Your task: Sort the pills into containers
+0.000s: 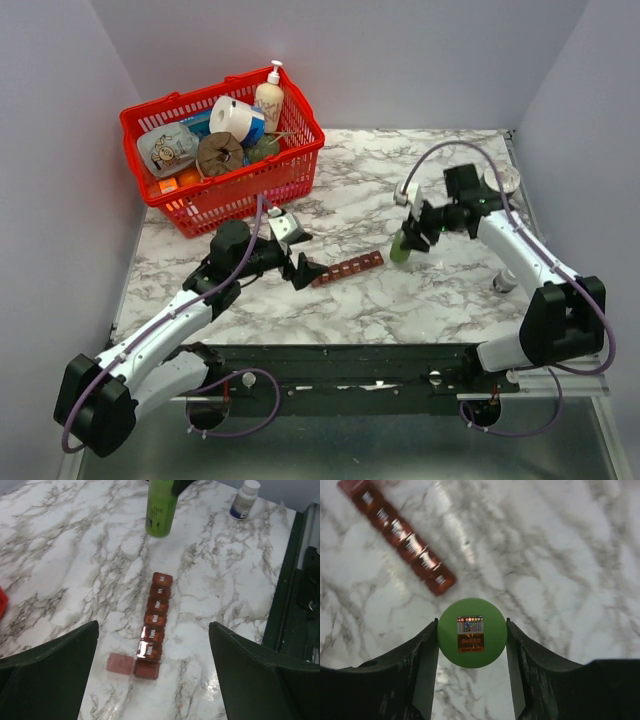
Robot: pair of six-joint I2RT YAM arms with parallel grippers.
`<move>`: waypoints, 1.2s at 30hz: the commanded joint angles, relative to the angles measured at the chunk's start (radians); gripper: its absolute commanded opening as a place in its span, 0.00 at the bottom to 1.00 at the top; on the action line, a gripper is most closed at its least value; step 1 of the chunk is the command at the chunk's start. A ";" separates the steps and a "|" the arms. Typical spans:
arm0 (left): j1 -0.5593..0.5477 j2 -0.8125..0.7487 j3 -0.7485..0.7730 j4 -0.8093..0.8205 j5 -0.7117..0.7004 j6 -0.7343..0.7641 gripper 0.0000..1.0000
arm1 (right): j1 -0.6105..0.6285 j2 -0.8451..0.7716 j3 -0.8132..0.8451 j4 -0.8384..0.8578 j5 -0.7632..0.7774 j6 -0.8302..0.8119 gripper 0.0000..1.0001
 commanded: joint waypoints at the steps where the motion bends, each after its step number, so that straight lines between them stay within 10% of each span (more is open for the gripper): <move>1: -0.111 0.009 -0.012 0.056 -0.062 -0.003 0.99 | 0.033 -0.089 -0.223 0.025 -0.022 -0.135 0.21; 15: -0.335 0.185 0.006 0.163 -0.142 0.103 0.99 | 0.044 -0.220 -0.384 -0.160 -0.216 -0.333 0.35; 22: -0.427 0.366 0.103 0.178 -0.160 0.233 0.99 | 0.041 -0.301 -0.357 -0.120 -0.187 -0.254 1.00; 36: -0.459 0.722 0.417 0.056 -0.032 0.494 0.99 | -0.280 -0.371 -0.338 -0.146 -0.273 -0.283 1.00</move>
